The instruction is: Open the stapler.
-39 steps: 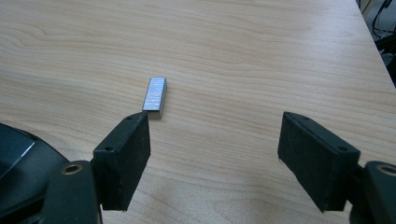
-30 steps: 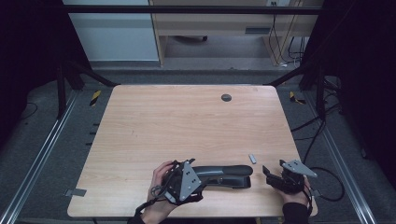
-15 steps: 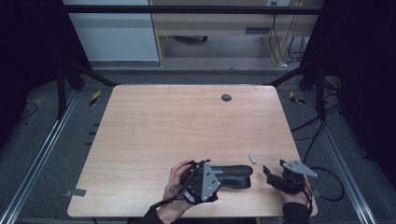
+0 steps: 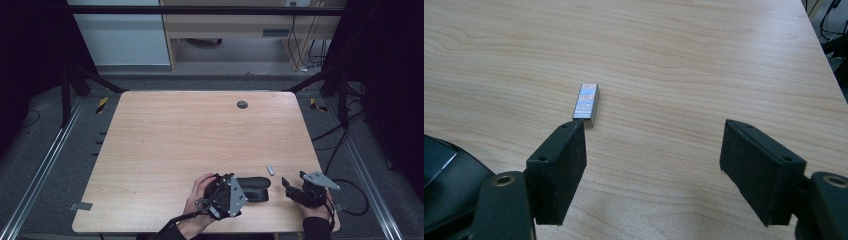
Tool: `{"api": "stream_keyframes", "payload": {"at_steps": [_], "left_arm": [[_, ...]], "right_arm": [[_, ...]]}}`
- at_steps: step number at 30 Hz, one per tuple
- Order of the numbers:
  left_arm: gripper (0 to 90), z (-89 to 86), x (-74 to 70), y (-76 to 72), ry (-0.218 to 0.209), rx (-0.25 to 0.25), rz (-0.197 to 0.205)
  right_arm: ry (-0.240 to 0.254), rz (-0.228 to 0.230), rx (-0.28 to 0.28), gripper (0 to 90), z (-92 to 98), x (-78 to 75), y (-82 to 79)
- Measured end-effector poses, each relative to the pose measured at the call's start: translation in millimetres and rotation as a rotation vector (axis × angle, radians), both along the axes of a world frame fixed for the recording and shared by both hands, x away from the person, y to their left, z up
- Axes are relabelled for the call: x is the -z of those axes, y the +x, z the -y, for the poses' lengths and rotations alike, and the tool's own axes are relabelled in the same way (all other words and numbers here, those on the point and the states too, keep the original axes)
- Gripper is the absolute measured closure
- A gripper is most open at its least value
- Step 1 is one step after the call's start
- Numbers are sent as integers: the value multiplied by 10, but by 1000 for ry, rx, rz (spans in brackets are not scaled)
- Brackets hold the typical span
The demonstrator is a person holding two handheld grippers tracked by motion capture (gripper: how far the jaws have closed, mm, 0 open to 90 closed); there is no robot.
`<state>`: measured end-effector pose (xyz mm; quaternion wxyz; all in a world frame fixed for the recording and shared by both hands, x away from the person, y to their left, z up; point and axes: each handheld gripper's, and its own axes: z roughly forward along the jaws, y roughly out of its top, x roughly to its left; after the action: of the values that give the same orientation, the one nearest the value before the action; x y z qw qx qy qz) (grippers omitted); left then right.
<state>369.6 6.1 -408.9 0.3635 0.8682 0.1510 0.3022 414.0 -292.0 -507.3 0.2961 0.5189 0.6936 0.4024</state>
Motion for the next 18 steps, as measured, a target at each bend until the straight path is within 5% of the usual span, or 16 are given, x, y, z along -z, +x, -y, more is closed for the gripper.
{"api": "stream_keyframes", "payload": {"at_steps": [18], "left_arm": [[312,218,102,36,94,7,22]], "right_arm": [[6,-16,-7,322,4,-3,-2]]}}
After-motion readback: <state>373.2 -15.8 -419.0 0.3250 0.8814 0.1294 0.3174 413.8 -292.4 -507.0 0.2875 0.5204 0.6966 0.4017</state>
